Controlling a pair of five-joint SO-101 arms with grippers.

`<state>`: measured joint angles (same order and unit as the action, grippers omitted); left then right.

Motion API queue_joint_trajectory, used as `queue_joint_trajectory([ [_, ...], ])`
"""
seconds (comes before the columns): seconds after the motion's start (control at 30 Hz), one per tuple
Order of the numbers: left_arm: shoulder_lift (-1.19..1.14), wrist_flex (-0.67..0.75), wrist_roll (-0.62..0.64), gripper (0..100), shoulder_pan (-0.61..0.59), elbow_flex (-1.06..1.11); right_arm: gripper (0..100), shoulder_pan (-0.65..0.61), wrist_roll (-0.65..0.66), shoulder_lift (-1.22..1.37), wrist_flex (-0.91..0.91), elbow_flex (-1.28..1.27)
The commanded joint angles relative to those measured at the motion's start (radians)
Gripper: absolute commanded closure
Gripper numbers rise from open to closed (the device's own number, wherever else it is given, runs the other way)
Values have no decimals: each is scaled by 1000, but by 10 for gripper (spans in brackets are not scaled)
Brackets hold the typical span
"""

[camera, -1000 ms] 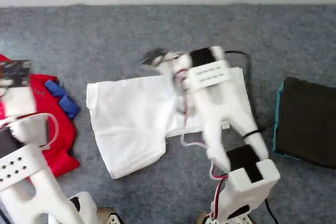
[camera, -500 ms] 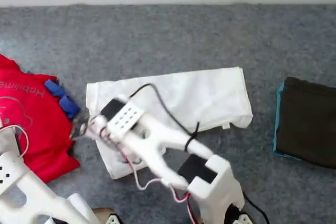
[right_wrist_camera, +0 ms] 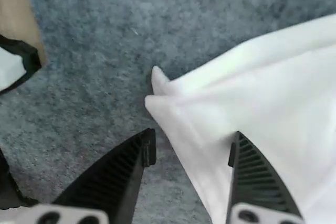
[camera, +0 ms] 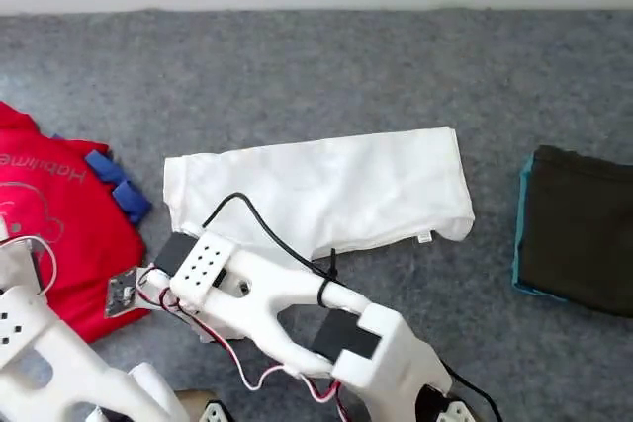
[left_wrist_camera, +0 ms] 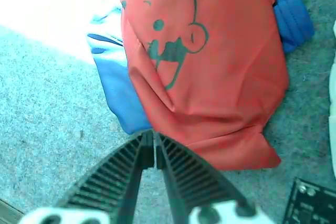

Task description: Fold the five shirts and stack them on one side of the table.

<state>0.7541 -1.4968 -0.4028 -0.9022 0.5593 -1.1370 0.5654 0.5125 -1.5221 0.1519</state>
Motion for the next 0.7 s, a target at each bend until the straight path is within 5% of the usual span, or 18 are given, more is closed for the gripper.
queue_joint_trajectory([
  [0.0,17,21,-8,984,0,-5,764,-2,-8,59,33,35],
  [0.3,17,29,-8,984,0,-5,995,45,-95,147,107,103],
  [0.67,17,43,-8,984,2,-4,988,116,-91,13,77,173],
])
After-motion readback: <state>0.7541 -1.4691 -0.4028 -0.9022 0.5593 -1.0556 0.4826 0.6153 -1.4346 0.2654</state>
